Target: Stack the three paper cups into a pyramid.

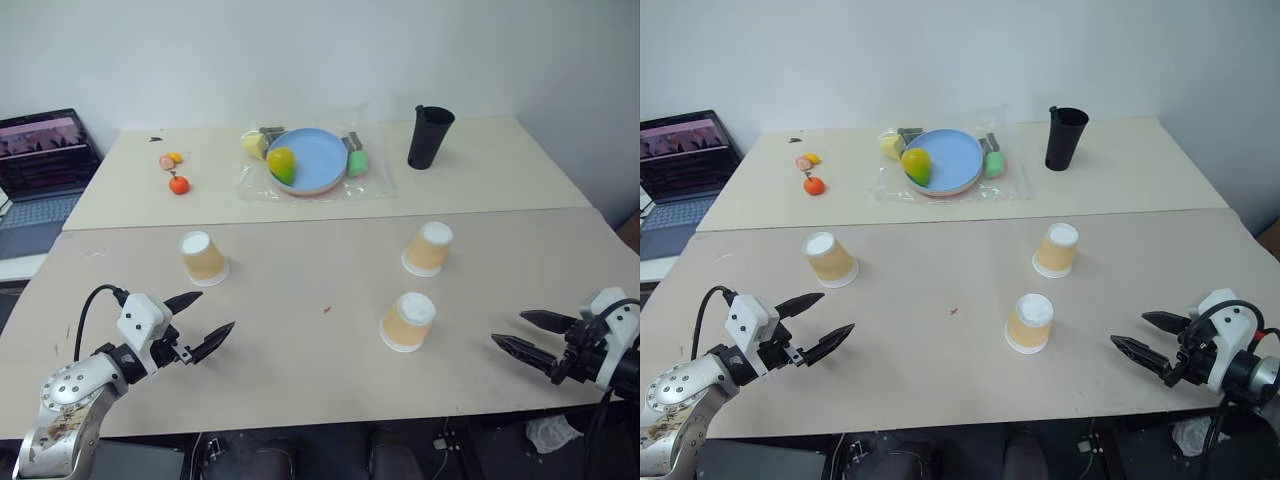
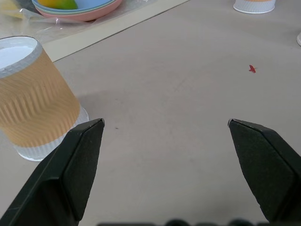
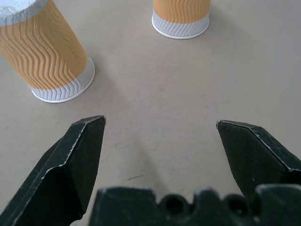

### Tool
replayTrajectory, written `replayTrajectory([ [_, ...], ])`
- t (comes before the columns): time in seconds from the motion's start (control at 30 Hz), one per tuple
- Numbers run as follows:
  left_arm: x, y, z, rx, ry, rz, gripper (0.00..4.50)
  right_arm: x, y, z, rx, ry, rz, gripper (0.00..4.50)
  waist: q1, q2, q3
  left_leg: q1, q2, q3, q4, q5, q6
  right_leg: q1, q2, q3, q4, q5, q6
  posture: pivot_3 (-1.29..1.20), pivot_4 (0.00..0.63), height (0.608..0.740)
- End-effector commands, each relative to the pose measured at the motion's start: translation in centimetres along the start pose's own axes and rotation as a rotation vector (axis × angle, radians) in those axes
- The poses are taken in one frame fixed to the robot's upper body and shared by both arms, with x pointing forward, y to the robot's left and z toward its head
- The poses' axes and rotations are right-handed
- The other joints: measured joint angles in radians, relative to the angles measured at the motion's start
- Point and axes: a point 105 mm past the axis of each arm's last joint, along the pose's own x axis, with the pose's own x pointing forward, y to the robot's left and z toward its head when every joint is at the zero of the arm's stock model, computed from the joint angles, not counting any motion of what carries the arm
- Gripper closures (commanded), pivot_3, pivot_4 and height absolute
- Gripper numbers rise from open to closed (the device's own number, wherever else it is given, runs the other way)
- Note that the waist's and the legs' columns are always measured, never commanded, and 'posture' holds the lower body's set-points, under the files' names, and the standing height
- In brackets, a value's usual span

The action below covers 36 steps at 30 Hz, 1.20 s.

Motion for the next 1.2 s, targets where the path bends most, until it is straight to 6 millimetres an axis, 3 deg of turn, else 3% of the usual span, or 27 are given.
replayTrajectory([
  [0.03,1.5,-0.5,2.8,0.017,-0.077,-0.090,0.00,0.3,0.5,1.5,-0.041,-0.055,0.007,0.06,0.001,0.000,0.000,0.000,0.000,0.000,0.000,0.000,0.000,0.000,0.000,0.000,0.000,0.000,0.000,0.00,0.150,0.734],
  [0.13,3.0,-1.9,5.7,-0.024,-0.112,-0.284,0.00,0.4,1.2,2.0,-0.042,-0.080,0.034,0.06,0.013,-0.002,0.001,-0.001,0.000,-0.001,0.002,0.002,-0.002,0.001,0.000,-0.003,0.001,-0.002,0.005,0.00,0.150,0.734],
  [0.3,3.1,-4.0,8.3,-0.036,-0.118,-0.477,0.00,0.4,2.7,3.2,-0.056,-0.089,0.098,0.06,-0.011,-0.001,0.001,-0.002,0.003,-0.001,0.007,0.001,-0.001,0.000,0.004,-0.001,0.001,0.000,0.004,0.00,0.150,0.734],
  [0.43,3.8,-4.9,10.4,0.025,-0.137,-0.561,0.00,0.9,5.8,4.0,-0.060,-0.086,0.229,0.06,-0.017,-0.001,0.002,-0.003,0.006,0.000,0.007,0.001,-0.001,-0.001,0.007,0.000,0.001,0.002,0.002,0.00,0.150,0.734],
  [0.57,4.5,-5.6,12.5,0.086,-0.174,-0.626,0.00,2.3,7.3,4.4,-0.078,-0.106,0.270,0.06,-0.014,-0.003,0.002,-0.002,0.008,0.000,0.007,0.002,-0.002,0.001,0.008,-0.001,0.001,0.002,0.002,0.00,0.150,0.734],
  [0.77,5.5,-5.1,14.5,0.160,-0.247,-0.607,0.00,4.9,9.7,4.5,-0.091,-0.127,0.356,0.06,-0.019,-0.003,0.003,-0.003,0.008,0.001,0.007,0.002,-0.002,-0.001,0.009,-0.001,0.000,0.005,-0.003,0.00,0.150,0.734],
  [0.9,5.6,-5.0,14.9,0.143,-0.266,-0.595,0.00,5.9,9.7,4.3,-0.095,-0.135,0.352,0.06,-0.018,-0.004,0.003,-0.004,0.008,0.001,0.008,0.002,-0.002,-0.002,0.008,-0.001,0.000,0.007,-0.006,0.00,0.150,0.734],
  [1.2,4.8,-5.1,15.1,0.106,-0.273,-0.602,0.00,7.7,9.1,5.9,-0.124,-0.194,0.375,0.06,-0.023,-0.005,0.004,-0.004,0.008,0.001,0.008,0.002,-0.002,-0.002,0.009,-0.001,0.000,0.007,-0.006,0.00,0.150,0.734],
])
